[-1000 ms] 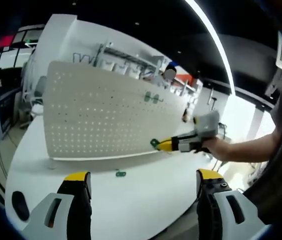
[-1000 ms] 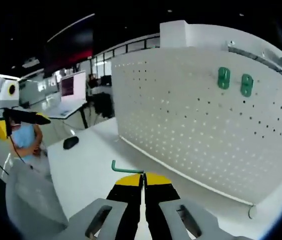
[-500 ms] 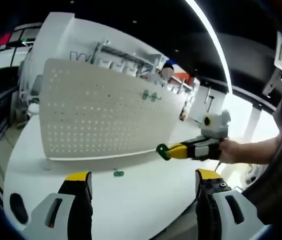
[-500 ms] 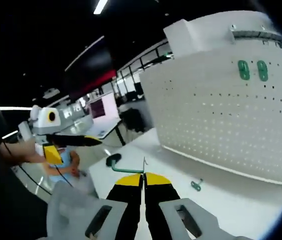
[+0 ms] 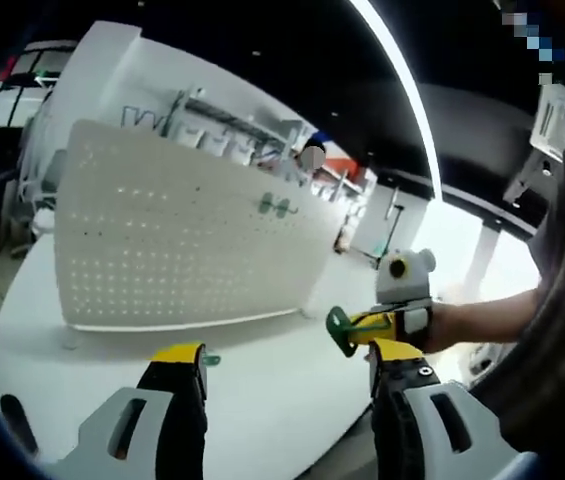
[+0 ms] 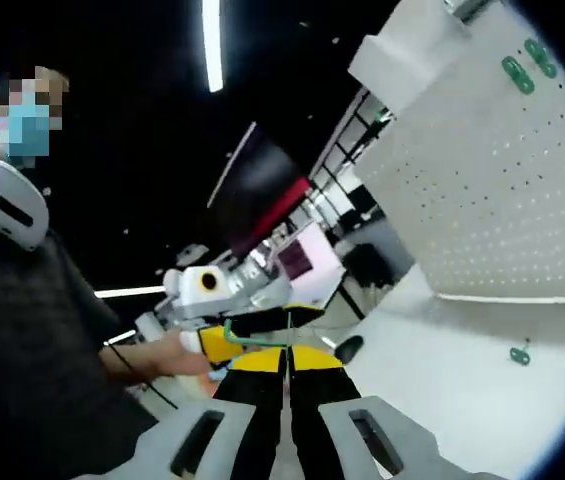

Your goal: Insert the hook assembly into the mounting plate slot until the hook locks in place.

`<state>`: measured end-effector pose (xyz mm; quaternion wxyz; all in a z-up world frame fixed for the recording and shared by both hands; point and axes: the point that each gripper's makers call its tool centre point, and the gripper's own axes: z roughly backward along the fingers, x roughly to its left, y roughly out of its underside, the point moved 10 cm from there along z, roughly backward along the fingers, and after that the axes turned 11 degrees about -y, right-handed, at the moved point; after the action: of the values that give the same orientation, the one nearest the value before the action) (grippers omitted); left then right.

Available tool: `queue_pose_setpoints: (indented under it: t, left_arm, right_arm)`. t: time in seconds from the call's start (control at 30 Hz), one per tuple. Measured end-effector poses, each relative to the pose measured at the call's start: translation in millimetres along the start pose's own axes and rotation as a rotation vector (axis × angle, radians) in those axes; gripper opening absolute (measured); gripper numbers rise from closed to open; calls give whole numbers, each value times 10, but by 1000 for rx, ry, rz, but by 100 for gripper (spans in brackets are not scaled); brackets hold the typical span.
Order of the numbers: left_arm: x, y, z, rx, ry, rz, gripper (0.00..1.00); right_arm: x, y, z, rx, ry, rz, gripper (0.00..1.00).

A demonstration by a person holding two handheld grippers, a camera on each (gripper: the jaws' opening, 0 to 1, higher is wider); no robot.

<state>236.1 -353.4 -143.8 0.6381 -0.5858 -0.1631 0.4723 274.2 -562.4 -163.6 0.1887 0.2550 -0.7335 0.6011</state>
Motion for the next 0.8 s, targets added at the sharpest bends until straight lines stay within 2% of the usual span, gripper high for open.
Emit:
queue_pose_setpoints:
  t: [0.13,0.3,0.43,0.57,0.8]
  left_arm:
    - [-30,-23,-1,-17,29,6,57]
    - [-92,-39,-9,-8,97,17,47]
    - [-123,-50,-19,0,134,28,40]
    - [-150,-53,-35,7,171,47,31]
    - [-157,-77,-45,-16,208,97,26]
  right_arm:
    - [20,-1,-16,-28,-72,-32,0]
    - [20,3,-16,-37,-111,-51,0]
    - [33,16,-37,-18,-146,-47,0]
    - [26,25,-36,-42,-163,-60,0]
    - [40,31,9,-92,-207,-103,0]
